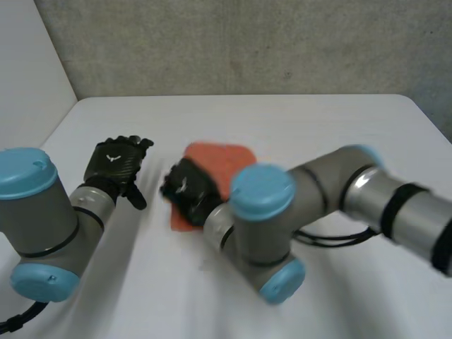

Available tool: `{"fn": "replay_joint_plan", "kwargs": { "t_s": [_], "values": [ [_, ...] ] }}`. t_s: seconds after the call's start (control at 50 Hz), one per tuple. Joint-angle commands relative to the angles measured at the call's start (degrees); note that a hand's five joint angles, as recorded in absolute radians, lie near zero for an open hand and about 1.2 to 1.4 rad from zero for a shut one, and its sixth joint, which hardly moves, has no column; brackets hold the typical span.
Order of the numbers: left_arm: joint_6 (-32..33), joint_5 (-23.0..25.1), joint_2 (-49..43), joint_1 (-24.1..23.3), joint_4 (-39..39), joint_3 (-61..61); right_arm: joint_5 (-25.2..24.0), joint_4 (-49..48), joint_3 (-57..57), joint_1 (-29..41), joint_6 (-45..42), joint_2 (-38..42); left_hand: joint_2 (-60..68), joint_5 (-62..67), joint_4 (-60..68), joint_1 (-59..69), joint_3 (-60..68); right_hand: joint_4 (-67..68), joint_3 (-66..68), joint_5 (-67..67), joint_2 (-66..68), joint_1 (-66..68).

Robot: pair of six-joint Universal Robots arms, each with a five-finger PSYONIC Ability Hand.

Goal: Fold the laundry

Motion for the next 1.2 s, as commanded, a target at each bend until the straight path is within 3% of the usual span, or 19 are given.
{"fn": "replay_joint_plan", "kwargs": {
  "t_s": [0.02, 0.06, 0.12, 0.2, 0.28, 0.36, 0.5, 0.62, 0.7, 0.86, 1.04, 1.2],
  "values": [
    [-0.1, 0.2, 0.2, 0.9, 0.1, 0.8, 3.7, -0.5, -0.4, 1.6, -2.2, 2.4, -0.7, -2.0, -1.0, -0.4, -1.6, -49.3, -48.6, -47.3, -48.5, -35.9],
    [-0.1, 0.3, 0.2, 0.9, 0.2, 1.0, 7.1, -0.7, -0.4, 1.6, -0.3, 0.2, -0.5, -1.8, -0.8, -0.2, -1.4, -58.3, -57.6, -56.3, -57.5, -44.8],
    [-0.2, 0.6, 0.2, 0.4, 0.4, 2.9, 9.0, -0.8, -0.1, 1.5, 4.6, -3.5, -0.5, -1.8, -0.8, -0.2, -1.4, -58.3, -57.6, -56.3, -57.5, -44.8],
    [-0.6, 0.6, -0.1, -0.6, 0.5, 6.0, 9.0, -0.5, 1.7, -1.2, 19.2, -9.6, -0.5, -1.8, -0.8, -0.2, -1.4, -58.3, -57.6, -56.3, -57.5, -44.8],
    [-3.6, 0.6, -0.9, -3.3, 0.6, 9.9, 7.3, -0.2, 4.7, -7.1, 36.1, -13.1, 0.0, -1.3, -0.3, 0.3, -0.9, -58.3, -57.6, -56.3, -57.5, -44.8],
    [-8.5, 0.6, -3.5, -6.6, -0.3, 14.3, 3.5, 1.4, 5.8, -10.8, 43.0, -13.0, 0.6, -0.6, 0.3, 1.0, -0.3, -58.3, -57.6, -56.3, -57.5, -44.8],
    [-12.3, 0.6, -12.7, -10.1, -5.4, 21.5, 1.4, 6.2, 4.0, -15.2, 44.7, -10.2, 0.6, -0.6, 0.4, 1.0, -0.3, -58.3, -57.6, -56.3, -57.5, -44.8],
    [-12.6, -1.6, -20.3, -10.1, -11.0, 25.6, 1.3, 12.7, -3.2, -15.7, 44.0, -1.4, 1.8, 0.5, 1.5, 2.1, 0.9, -58.3, -57.6, -56.3, -57.5, -44.8],
    [-12.1, -5.5, -21.2, -9.3, -12.1, 25.3, 0.9, 19.3, -9.1, -15.7, 43.5, 4.3, 1.1, -0.1, 0.9, 1.5, 0.2, -58.3, -57.6, -56.3, -57.5, -44.8],
    [-10.9, -6.3, -20.4, -8.0, -14.9, 23.5, 0.7, 26.6, -16.9, -15.6, 40.1, 7.4, 1.0, -0.3, 0.7, 1.3, 0.1, -58.3, -57.6, -56.3, -57.5, -44.8],
    [-9.5, -5.2, -9.6, -8.4, -16.4, 22.7, 1.3, 26.0, -15.7, -15.7, 40.9, -2.5, -1.4, -2.7, -1.7, -1.0, -2.3, -58.3, -57.6, -56.3, -57.5, -44.8],
    [-10.2, -1.8, 5.7, -6.9, -18.0, 24.5, 8.7, 17.0, -4.2, -20.1, 40.9, -21.8, -1.0, -2.3, -1.3, -0.7, -1.9, -58.3, -57.6, -56.3, -57.5, -44.8]
  ]
}}
